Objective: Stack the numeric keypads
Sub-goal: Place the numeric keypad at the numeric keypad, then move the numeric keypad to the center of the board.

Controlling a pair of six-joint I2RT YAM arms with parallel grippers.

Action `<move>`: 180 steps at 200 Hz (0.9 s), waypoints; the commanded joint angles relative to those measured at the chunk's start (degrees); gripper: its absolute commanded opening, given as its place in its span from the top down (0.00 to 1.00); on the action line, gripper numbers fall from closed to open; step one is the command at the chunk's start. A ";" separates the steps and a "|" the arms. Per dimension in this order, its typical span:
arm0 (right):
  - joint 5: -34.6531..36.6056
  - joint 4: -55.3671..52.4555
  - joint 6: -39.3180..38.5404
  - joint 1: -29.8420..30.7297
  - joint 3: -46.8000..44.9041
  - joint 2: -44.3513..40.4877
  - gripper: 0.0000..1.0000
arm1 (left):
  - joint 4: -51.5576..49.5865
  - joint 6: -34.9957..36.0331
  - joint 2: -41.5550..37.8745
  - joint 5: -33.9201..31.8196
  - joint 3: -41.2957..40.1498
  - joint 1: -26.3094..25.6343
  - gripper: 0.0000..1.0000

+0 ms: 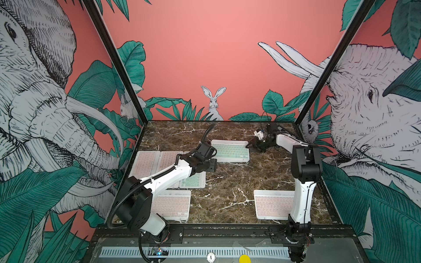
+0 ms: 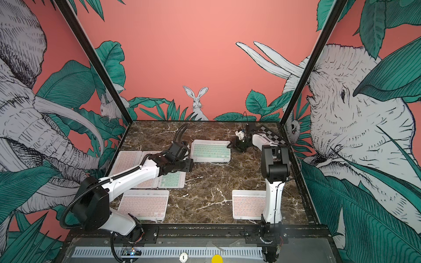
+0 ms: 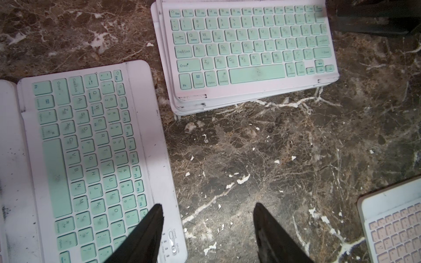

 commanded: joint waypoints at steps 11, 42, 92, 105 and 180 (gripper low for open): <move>8.56 -1.38 -1.81 0.47 -3.94 -9.02 0.58 | -0.14 -0.27 -1.85 -0.76 -1.25 0.19 0.35; 19.25 2.19 1.93 2.95 -18.08 -21.05 0.57 | 0.00 0.09 -3.13 -1.92 -2.08 0.19 0.35; 37.25 -1.41 5.93 13.50 -37.38 -42.37 0.57 | 1.32 0.37 -4.16 -1.97 -2.45 0.19 0.35; 39.13 -2.81 9.14 15.87 -41.89 -47.46 0.57 | 1.04 -0.03 -4.02 -1.75 -1.66 0.19 0.35; 43.26 -13.83 21.35 24.84 -56.60 -67.58 0.56 | -7.65 -9.81 -0.80 -0.27 11.42 0.19 0.34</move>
